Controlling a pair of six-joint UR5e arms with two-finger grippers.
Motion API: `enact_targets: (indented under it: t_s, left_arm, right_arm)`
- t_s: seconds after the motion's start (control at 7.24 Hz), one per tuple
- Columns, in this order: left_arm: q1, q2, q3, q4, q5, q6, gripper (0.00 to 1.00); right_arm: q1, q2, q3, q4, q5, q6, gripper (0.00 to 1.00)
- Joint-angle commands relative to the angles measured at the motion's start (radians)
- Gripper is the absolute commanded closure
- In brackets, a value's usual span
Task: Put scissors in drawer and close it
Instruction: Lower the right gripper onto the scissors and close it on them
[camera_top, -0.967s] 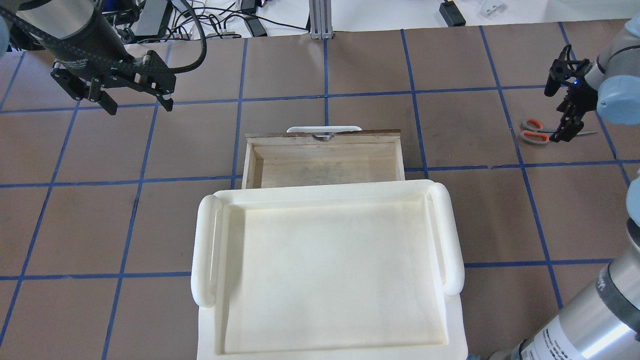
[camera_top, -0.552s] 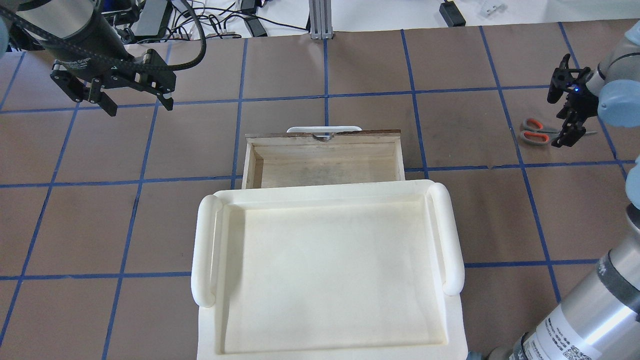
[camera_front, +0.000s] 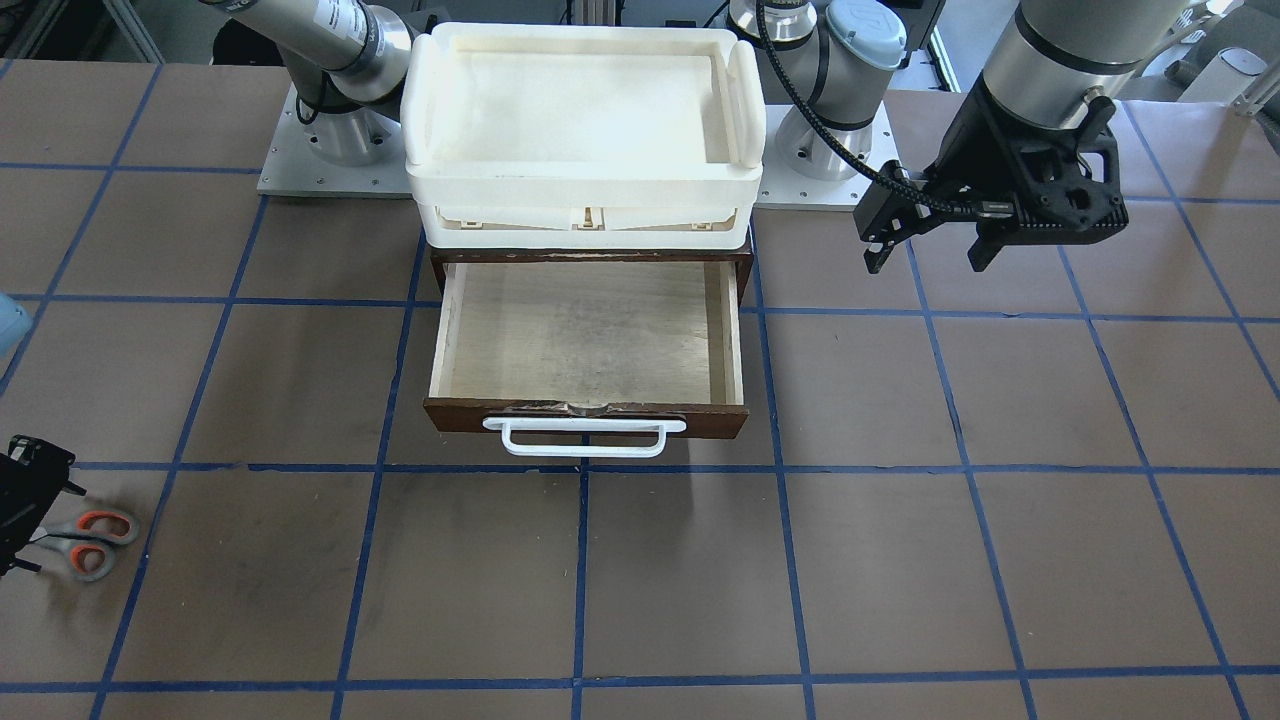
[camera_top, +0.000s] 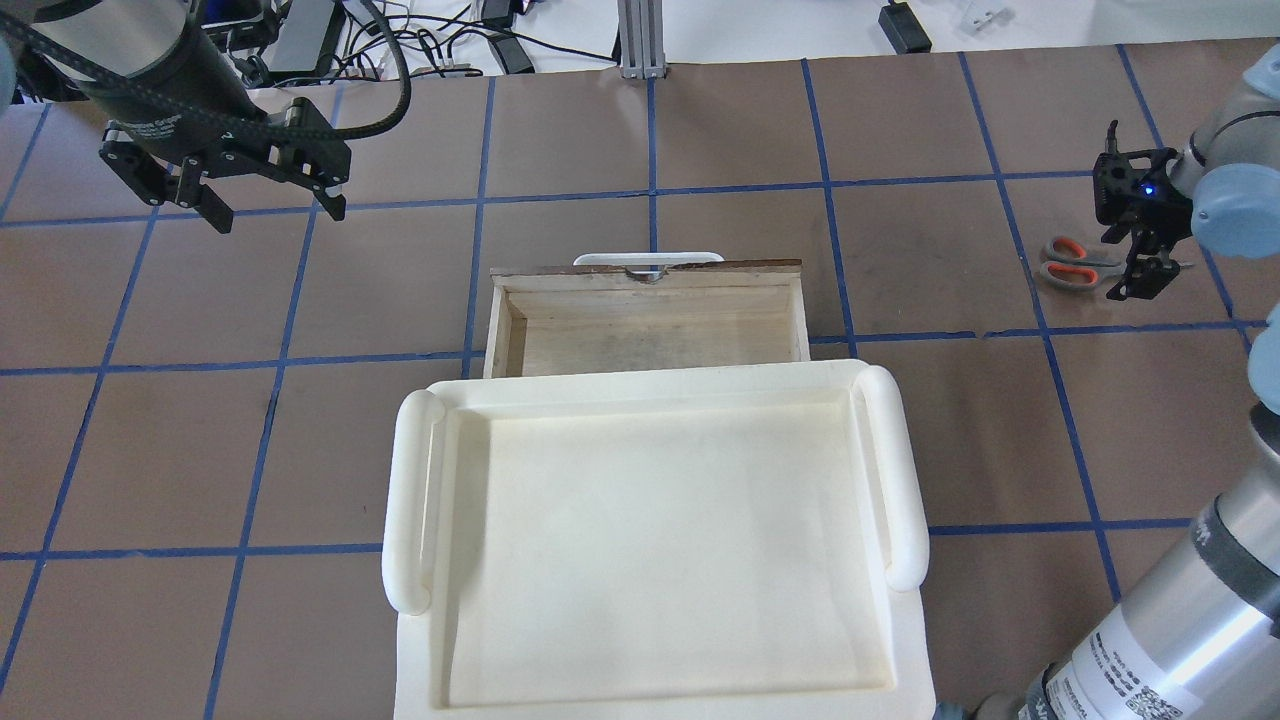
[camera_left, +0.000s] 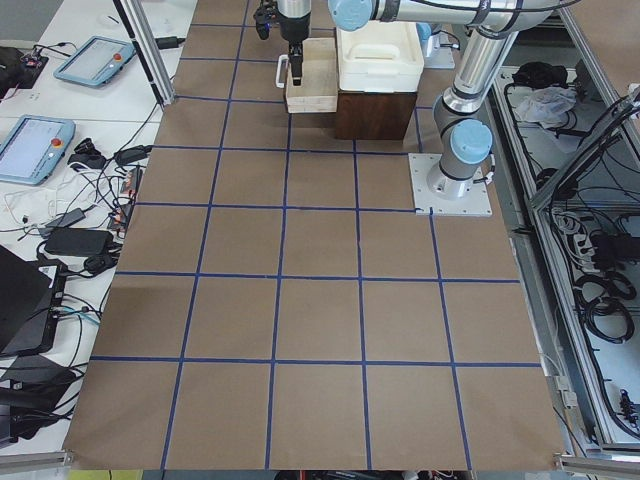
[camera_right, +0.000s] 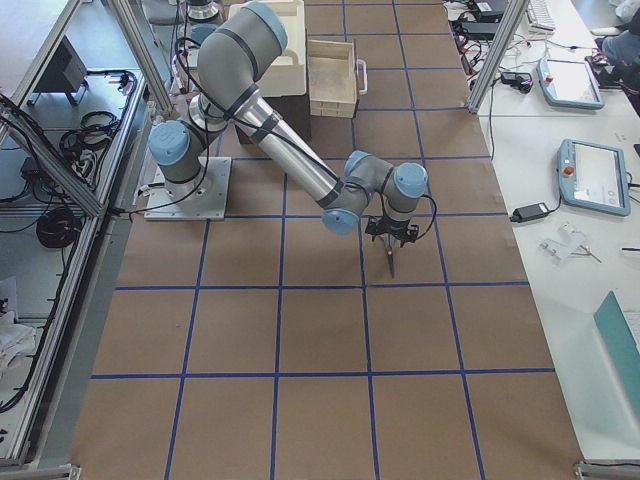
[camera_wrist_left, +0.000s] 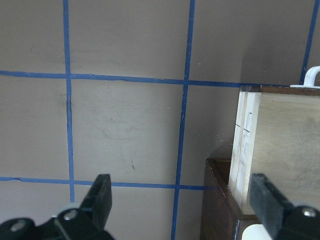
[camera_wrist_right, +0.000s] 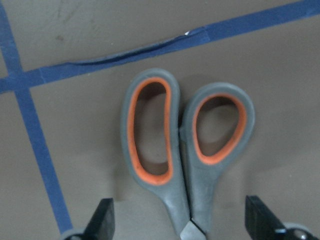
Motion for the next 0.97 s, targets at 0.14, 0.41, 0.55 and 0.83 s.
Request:
enact_targets:
  t_s: [0.14,0.41,0.55,0.83]
  left_arm:
    - [0.005,-0.004,-0.005,-0.006,-0.01,0.004,0.0]
    - [0.008,0.007,-0.046,0.003,-0.013,0.009,0.0]
    - [0.008,0.01,-0.048,0.003,-0.012,0.007,0.0]
    - [0.016,0.013,-0.048,0.003,-0.01,0.036,0.0]
  right_arm:
    - [0.0,0.015,-0.006,-0.003,0.005,-0.049,0.16]
    - [0.0,0.012,-0.006,-0.007,-0.008,-0.049,0.52]
    - [0.0,0.012,-0.008,-0.01,-0.008,-0.049,0.64]
    - [0.0,0.01,-0.008,-0.011,-0.012,-0.049,0.81]
